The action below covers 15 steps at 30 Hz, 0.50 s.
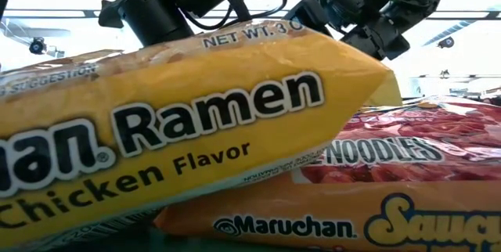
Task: Sort Maruchan noodles
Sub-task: Put the yellow noodle pack into the blue bin
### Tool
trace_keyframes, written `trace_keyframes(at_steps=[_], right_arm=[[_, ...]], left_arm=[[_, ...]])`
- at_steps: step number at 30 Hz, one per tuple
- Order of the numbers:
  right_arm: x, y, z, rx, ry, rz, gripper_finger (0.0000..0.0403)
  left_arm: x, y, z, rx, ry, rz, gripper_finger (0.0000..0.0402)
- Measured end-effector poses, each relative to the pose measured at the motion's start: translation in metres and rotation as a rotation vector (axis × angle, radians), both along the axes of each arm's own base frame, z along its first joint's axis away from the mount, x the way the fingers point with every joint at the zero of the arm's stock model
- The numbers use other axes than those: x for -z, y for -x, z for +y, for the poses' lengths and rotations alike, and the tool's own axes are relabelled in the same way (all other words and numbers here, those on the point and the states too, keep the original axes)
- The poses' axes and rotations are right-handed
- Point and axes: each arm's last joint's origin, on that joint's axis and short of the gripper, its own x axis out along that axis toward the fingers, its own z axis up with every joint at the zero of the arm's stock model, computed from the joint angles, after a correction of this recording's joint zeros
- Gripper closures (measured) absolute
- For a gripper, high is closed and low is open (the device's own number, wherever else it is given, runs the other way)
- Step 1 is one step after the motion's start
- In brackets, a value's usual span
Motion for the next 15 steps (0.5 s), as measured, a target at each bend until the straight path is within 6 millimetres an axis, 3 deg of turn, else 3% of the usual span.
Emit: trace_keyframes(at_steps=[15], right_arm=[[-0.017,0.013,-0.012,0.023,0.06,0.022,0.0211]], left_arm=[[0.001,0.0,-0.001,0.005,0.007,0.002,0.0327]])
